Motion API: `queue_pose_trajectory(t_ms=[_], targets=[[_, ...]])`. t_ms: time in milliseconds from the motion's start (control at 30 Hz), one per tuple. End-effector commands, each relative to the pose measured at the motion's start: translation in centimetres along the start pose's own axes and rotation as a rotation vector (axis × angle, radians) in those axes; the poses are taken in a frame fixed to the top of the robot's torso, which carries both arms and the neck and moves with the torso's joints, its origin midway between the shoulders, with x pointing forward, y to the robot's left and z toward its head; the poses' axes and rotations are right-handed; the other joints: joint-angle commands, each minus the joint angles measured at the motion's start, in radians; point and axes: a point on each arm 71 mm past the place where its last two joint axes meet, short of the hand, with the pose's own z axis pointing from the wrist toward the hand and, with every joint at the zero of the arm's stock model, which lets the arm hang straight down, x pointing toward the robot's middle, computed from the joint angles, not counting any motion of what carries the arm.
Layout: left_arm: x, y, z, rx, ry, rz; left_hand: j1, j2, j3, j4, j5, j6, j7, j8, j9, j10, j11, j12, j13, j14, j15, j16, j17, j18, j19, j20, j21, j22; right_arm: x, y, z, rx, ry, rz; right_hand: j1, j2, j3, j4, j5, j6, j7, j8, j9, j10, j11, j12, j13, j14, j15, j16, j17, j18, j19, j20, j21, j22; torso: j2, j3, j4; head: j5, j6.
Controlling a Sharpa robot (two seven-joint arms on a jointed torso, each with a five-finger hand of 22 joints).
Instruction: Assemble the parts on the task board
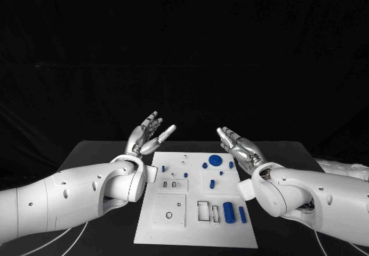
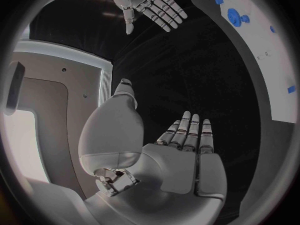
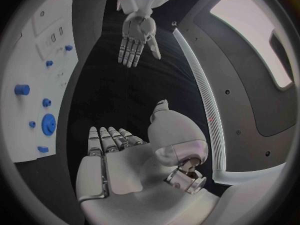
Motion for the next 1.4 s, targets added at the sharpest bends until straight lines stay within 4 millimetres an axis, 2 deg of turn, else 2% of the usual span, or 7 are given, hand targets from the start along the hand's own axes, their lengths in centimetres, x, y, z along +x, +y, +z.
queue_pose_trajectory(t_ms=[33, 200, 367, 733, 933, 1167, 1400], targets=[[0.5, -1.3, 0.0, 0.169, 0.060, 0.011, 0.045, -0.002, 0.000, 0.015, 0.009, 0.013, 0.011, 0.006, 0.002, 0.022, 0.035, 0.040, 0.003, 0.035, 0.063, 0.071, 0.008, 0.012, 0.060, 0.062, 0.031, 0.013, 1.6, 0.0, -0.5, 0.028, 0.227, -0.077, 0.049, 0.008, -0.025, 0.010, 0.008, 0.000, 0.084, -0.004, -0.002, 0.016, 0.014, 0.035, 0.012, 0.002, 0.016, -0.002, -0.002, 0.019, 0.014, 0.022, 0.004, 0.006, 0.000, 0.0000, 0.0000, 0.000, 0.000], [0.5, -1.3, 0.0, 0.169, 0.060, 0.011, 0.032, 0.022, 0.019, 0.015, -0.007, 0.008, -0.036, 0.005, 0.001, 0.193, 0.124, 0.157, 0.026, 0.228, 0.124, 0.200, 0.028, 0.034, 0.338, 0.143, 0.167, 0.072, 1.9, -0.1, -1.0, 0.045, 0.284, -0.105, 0.057, 0.007, -0.030, 0.009, 0.008, 0.000, 0.049, -0.004, -0.002, 0.062, 0.053, 0.085, 0.025, 0.065, 0.043, 0.030, 0.018, 0.022, 0.092, 0.050, 0.042, 0.030, 0.000, 0.0000, 0.0000, 0.000, 0.000], [0.0, 0.1, 0.0, 0.048, 0.063, 0.026, -0.004, 0.063, 0.049, 0.012, -0.013, 0.000, -0.069, 0.004, 0.000, 0.494, 0.043, 0.223, 0.031, 0.552, 0.037, 0.233, 0.045, 0.106, 0.557, 0.133, 0.292, 0.120, 0.8, -0.4, -0.1, 0.048, 0.242, -0.127, 0.066, 0.006, -0.037, 0.010, 0.011, 0.000, 0.028, -0.004, -0.002, 0.191, 0.087, 0.179, 0.044, 0.519, 0.085, 0.219, 0.106, 0.039, 0.432, 0.114, 0.195, 0.107, 0.002, 0.0001, -0.0003, 0.014, -0.033], [-0.3, 1.1, 0.5, 0.013, 0.139, 0.143, -0.024, 0.026, 0.021, 0.000, 0.003, -0.051, -0.080, -0.001, -0.006, 1.009, -0.138, 0.396, 0.160, 1.074, -0.142, 0.544, 0.386, 0.107, 0.868, -0.018, 0.548, 0.248, -0.4, -0.2, 0.8, 0.048, 0.231, -0.176, 0.071, 0.012, -0.059, 0.009, 0.014, 0.000, -0.037, -0.004, -0.002, 0.485, -0.017, 0.282, 0.060, 1.451, -0.101, 1.112, 0.809, 0.093, 1.256, -0.013, 0.809, 0.506, 0.010, -0.0054, 0.0053, 0.013, -0.047], [-0.1, 1.5, 0.9, 0.039, 0.207, 0.245, -0.013, 0.017, 0.011, 0.013, 0.007, 0.004, -0.052, 0.006, 0.001, 1.312, -0.136, 1.159, 1.467, 1.475, -0.157, 1.071, 1.516, -0.026, 1.180, -0.073, 1.325, 1.209, -1.4, 1.2, 1.9, 0.020, 0.236, -0.229, 0.105, 0.016, -0.067, 0.010, 0.005, 0.005, -0.031, -0.002, 0.000, 0.703, -0.006, 0.380, 0.088, 1.566, -0.048, 1.564, 1.543, -0.055, 1.558, 0.010, 1.558, 1.552, 0.017, -0.0080, 0.0099, -0.001, -0.052], [0.4, 1.7, 1.3, 0.087, 0.296, 0.410, -0.016, 0.006, 0.006, 0.015, 0.013, 0.254, -0.003, 0.057, 0.037, 1.325, -0.087, 1.171, 1.508, 1.475, -0.109, 1.071, 1.516, -0.078, 1.403, -0.068, 1.510, 1.537, -2.7, 2.6, 3.6, 0.018, 0.238, -0.399, 0.144, -0.013, -0.072, 0.005, 0.019, 0.099, -0.012, 0.032, 0.027, 0.767, -0.027, 0.468, 0.134, 1.573, -0.062, 1.569, 1.569, -0.058, 1.566, 0.032, 1.566, 1.569, 0.028, -0.0111, 0.0187, -0.018, -0.049], [0.7, 2.0, 1.4, 0.113, 0.357, 0.571, 0.002, 0.053, 0.039, 0.011, -0.013, 0.560, 0.004, 0.131, 0.082, 1.325, -0.074, 1.171, 1.508, 1.475, -0.096, 1.071, 1.516, -0.078, 1.403, -0.051, 1.510, 1.537, -4.0, 2.7, 5.4, 0.001, 0.195, -0.634, 0.311, -0.093, 0.019, -0.087, 0.021, 0.698, 0.066, 0.249, 0.153, 0.805, -0.038, 0.475, 0.128, 1.573, -0.070, 1.569, 1.569, -0.058, 1.566, 0.041, 1.566, 1.569, 0.043, -0.0118, 0.0272, -0.028, -0.040]])
